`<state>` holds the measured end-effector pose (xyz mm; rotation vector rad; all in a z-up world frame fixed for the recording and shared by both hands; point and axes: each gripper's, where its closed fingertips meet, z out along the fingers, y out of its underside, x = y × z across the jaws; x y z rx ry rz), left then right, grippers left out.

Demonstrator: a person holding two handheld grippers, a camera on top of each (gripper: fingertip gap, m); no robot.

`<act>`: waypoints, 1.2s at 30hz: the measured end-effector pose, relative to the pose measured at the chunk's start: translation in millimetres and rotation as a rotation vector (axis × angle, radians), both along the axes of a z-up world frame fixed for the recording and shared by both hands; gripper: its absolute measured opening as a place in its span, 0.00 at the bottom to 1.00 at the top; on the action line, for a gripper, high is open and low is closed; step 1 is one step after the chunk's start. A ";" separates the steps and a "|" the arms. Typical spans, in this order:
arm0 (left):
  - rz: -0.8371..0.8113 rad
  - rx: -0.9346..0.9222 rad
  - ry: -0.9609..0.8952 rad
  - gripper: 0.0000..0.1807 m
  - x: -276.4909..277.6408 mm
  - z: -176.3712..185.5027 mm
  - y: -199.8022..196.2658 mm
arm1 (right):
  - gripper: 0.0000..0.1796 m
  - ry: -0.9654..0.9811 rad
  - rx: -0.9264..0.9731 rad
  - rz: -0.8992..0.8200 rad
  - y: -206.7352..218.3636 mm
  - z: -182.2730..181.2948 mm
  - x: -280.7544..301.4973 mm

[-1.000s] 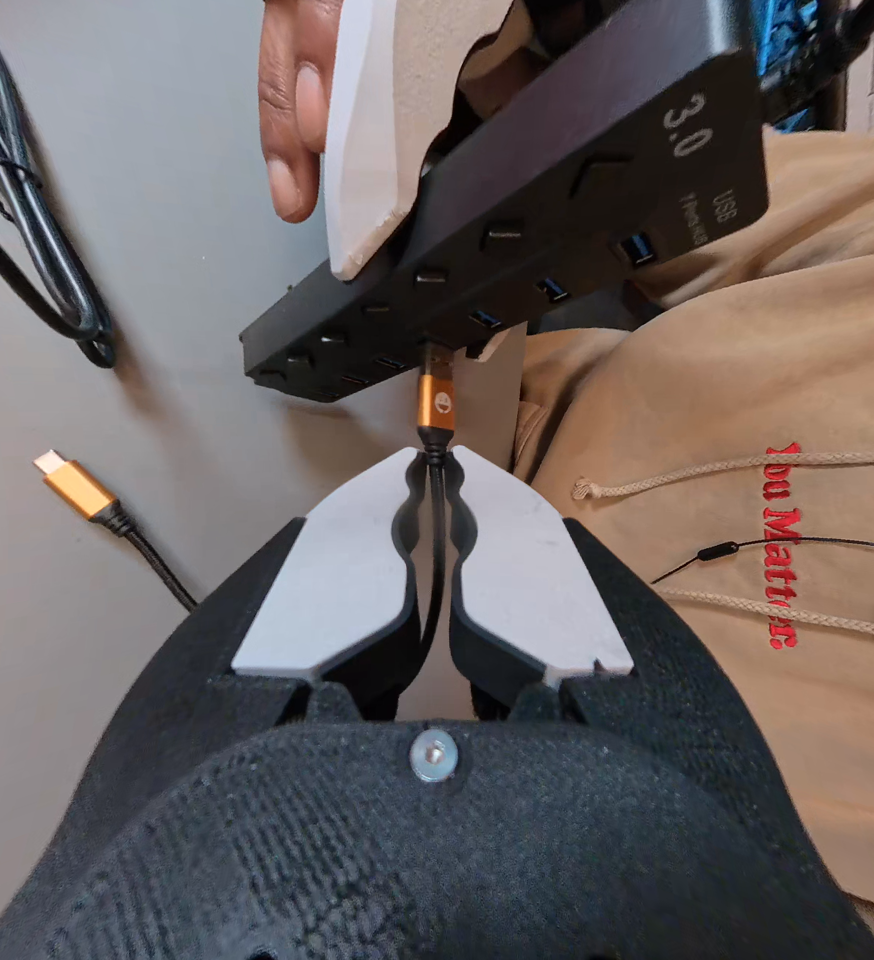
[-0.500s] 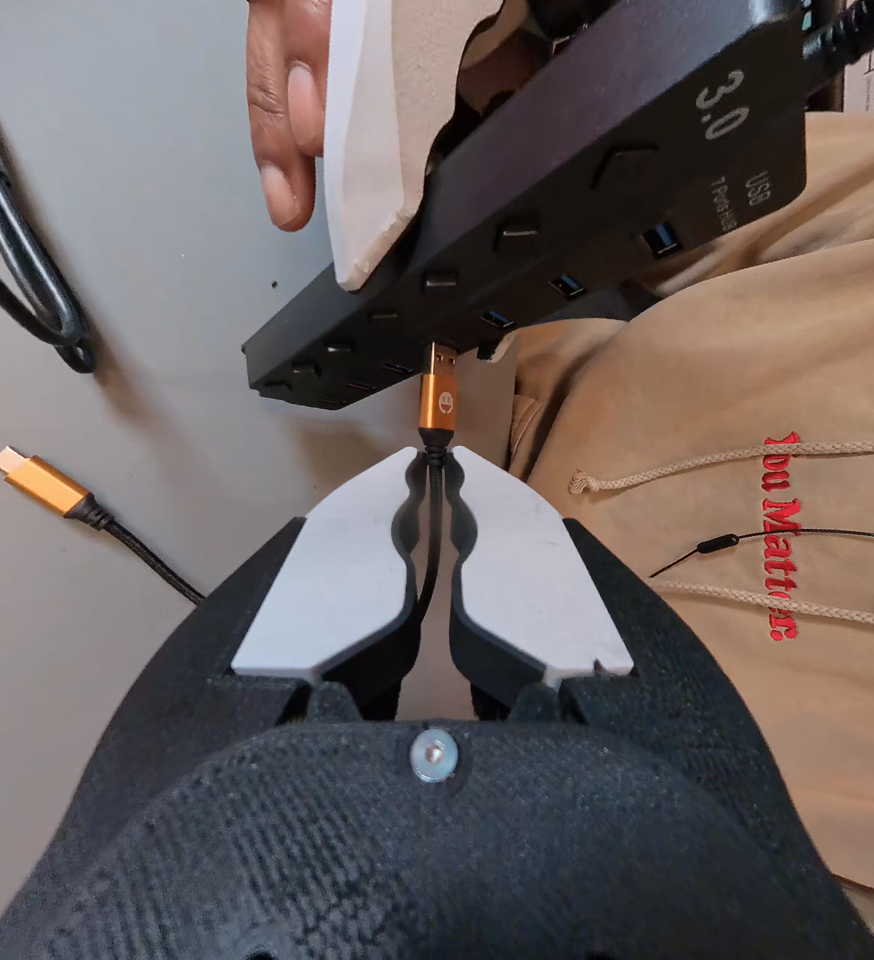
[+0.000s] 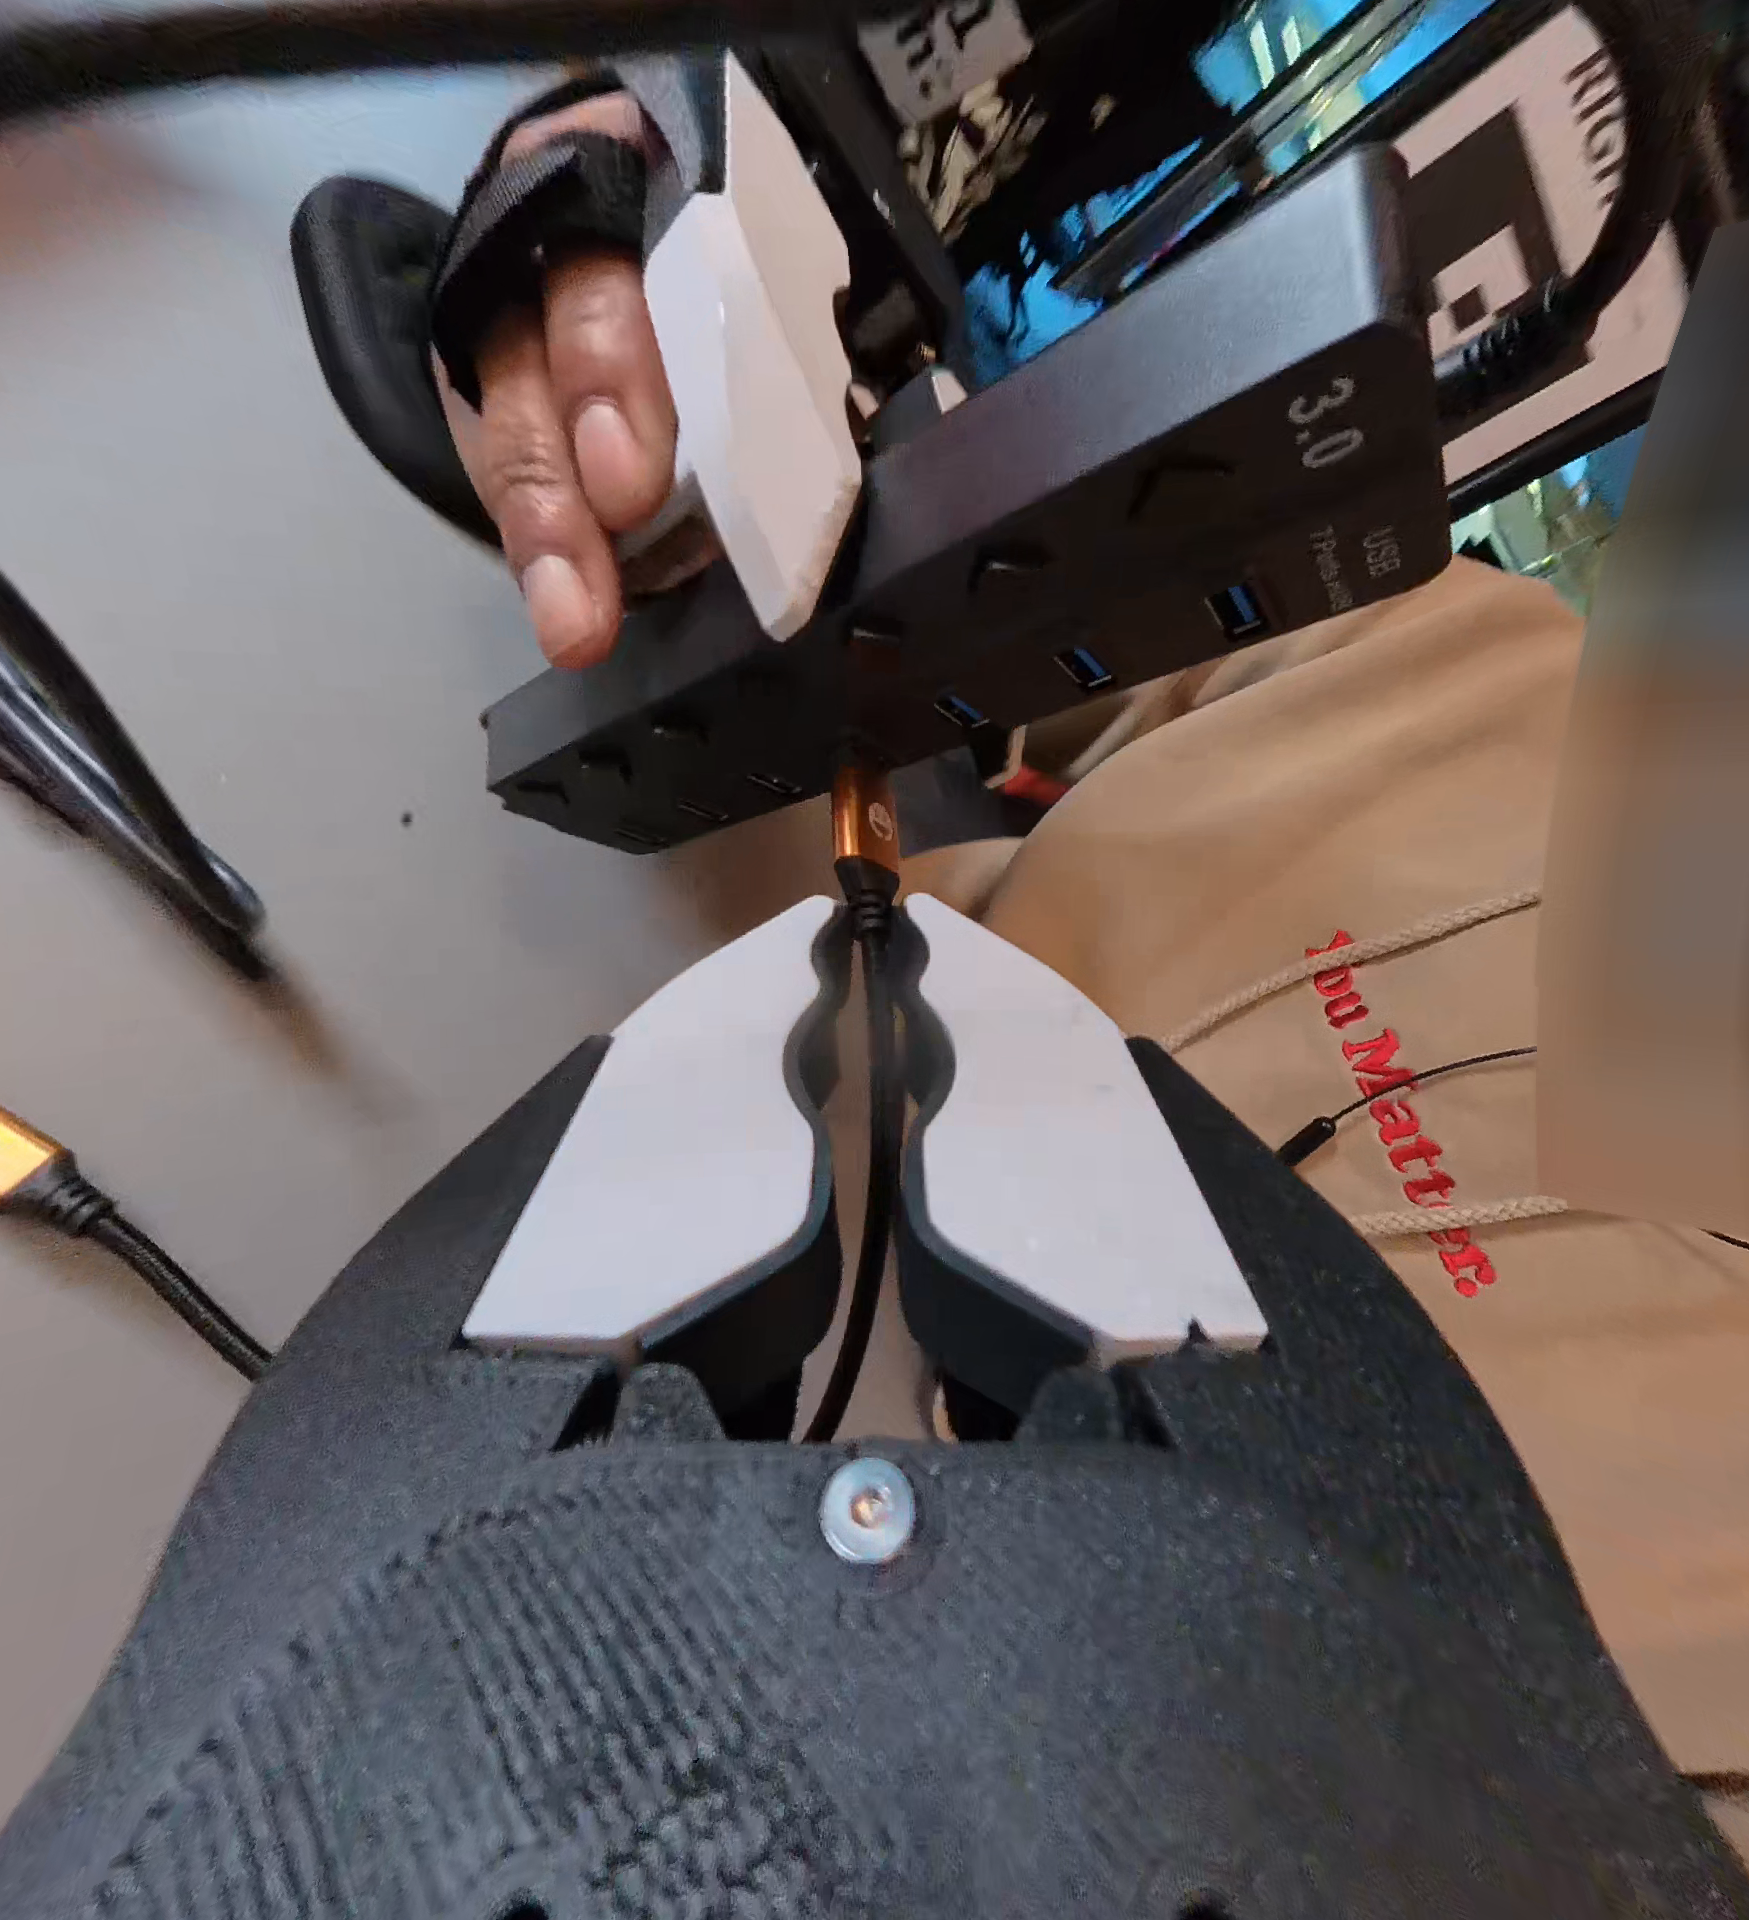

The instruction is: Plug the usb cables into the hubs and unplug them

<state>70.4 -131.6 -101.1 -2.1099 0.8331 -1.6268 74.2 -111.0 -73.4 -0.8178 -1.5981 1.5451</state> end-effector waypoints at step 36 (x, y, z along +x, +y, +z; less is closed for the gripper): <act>0.169 0.075 -0.257 0.03 5.3 10.0 7.3 | 0.30 -0.053 0.033 -0.041 3.5 -10.9 -6.4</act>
